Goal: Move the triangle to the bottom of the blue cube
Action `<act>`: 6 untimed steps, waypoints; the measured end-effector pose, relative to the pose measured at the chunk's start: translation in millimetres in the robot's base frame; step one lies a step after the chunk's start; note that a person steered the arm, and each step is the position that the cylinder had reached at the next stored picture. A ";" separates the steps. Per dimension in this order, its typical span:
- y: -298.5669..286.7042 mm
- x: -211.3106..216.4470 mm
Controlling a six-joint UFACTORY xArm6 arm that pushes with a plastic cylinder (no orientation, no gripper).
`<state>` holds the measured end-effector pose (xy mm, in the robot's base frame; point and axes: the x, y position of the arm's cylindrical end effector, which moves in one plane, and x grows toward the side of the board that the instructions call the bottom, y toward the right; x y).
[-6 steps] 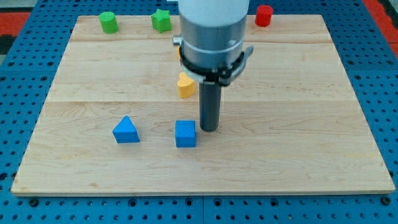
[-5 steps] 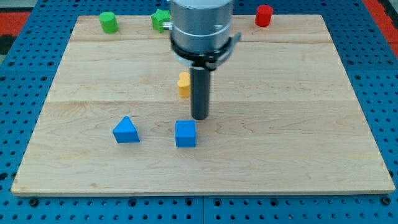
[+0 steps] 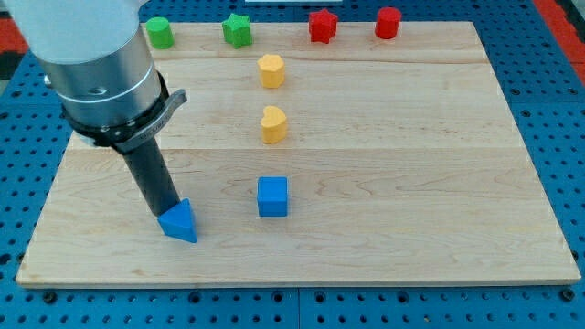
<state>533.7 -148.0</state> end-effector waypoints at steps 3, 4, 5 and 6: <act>18.1 13.0; 30.3 13.0; 8.5 22.1; -29.7 36.8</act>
<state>570.5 -177.7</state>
